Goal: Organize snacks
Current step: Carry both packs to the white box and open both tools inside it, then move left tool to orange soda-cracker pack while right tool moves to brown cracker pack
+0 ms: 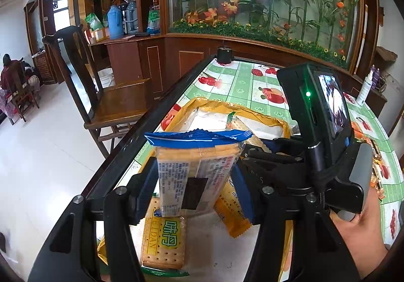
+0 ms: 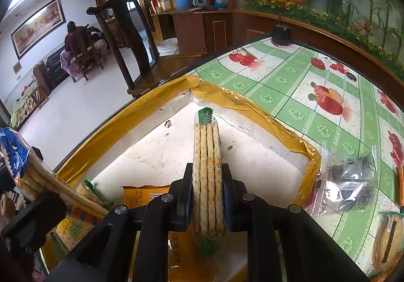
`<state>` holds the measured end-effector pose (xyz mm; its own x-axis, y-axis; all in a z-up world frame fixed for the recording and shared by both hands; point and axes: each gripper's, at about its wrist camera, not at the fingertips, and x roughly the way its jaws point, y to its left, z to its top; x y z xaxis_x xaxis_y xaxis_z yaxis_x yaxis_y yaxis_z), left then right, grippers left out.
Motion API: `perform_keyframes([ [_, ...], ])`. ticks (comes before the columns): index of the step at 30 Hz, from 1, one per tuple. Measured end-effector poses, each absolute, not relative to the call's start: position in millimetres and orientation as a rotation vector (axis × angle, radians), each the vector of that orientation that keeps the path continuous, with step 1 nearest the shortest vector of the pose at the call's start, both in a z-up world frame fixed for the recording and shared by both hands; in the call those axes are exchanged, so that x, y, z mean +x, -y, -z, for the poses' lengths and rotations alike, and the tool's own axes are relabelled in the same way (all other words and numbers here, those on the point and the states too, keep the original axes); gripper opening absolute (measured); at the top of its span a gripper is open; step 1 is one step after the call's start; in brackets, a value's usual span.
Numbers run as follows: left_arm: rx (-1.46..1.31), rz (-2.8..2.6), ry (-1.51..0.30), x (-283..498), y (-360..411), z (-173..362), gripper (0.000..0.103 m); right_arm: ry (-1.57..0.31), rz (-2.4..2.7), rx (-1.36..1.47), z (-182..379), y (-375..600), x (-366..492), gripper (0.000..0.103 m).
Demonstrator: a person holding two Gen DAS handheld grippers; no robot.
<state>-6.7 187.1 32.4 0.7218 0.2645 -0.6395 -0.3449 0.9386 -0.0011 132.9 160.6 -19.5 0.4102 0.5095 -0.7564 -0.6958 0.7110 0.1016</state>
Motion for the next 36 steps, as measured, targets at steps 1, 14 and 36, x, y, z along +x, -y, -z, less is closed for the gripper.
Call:
perform_keyframes([
  [1,-0.124,-0.338,-0.689,-6.4,-188.0,-32.3,0.064,-0.86,-0.771,-0.246,19.6,-161.5,132.8,0.022],
  [14,-0.178,-0.364,-0.607,-23.3,-196.2,-51.4,0.08,-0.813,-0.742,-0.229,2.0,-141.1,122.7,0.069],
  [36,-0.048,0.009,-0.709,4.2,-60.4,-38.1,0.08,-0.816,-0.393,0.041,-7.5,124.9,58.5,0.081],
])
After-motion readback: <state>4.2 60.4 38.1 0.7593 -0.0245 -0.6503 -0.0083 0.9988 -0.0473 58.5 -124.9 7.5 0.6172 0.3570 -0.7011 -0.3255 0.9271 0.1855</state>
